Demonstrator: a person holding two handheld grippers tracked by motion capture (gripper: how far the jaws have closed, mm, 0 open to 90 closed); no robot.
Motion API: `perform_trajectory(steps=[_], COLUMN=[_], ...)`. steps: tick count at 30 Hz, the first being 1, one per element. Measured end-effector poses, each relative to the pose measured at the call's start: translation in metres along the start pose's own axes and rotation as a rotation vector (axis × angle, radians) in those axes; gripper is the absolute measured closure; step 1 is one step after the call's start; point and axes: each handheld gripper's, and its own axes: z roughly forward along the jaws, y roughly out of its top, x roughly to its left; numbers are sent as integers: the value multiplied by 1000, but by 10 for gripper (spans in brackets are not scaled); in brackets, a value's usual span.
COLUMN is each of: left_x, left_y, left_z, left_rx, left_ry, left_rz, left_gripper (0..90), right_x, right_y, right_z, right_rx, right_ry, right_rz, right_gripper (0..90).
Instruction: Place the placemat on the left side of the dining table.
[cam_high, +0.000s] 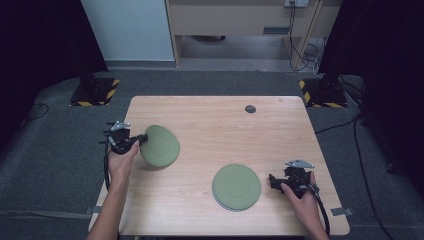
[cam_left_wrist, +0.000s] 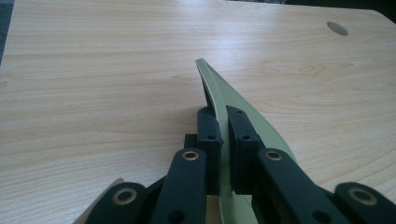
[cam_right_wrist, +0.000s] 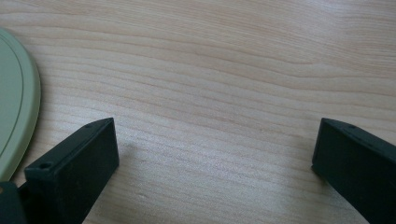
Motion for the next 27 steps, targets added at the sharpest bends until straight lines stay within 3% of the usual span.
perform_trajectory(steps=[7, 14, 27], left_x=[6, 15, 23], left_y=[1, 2, 3], left_z=[-2, 4, 12], left_rx=[5, 40, 62], left_ry=[6, 20, 20], left_rz=[22, 41, 51], left_gripper=[850, 849, 849], right_x=[0, 0, 0], right_y=[0, 0, 0], right_z=[0, 0, 0], right_rx=[0, 0, -1], right_ry=[0, 1, 1], right_rz=[0, 0, -2], right_gripper=[8, 8, 9])
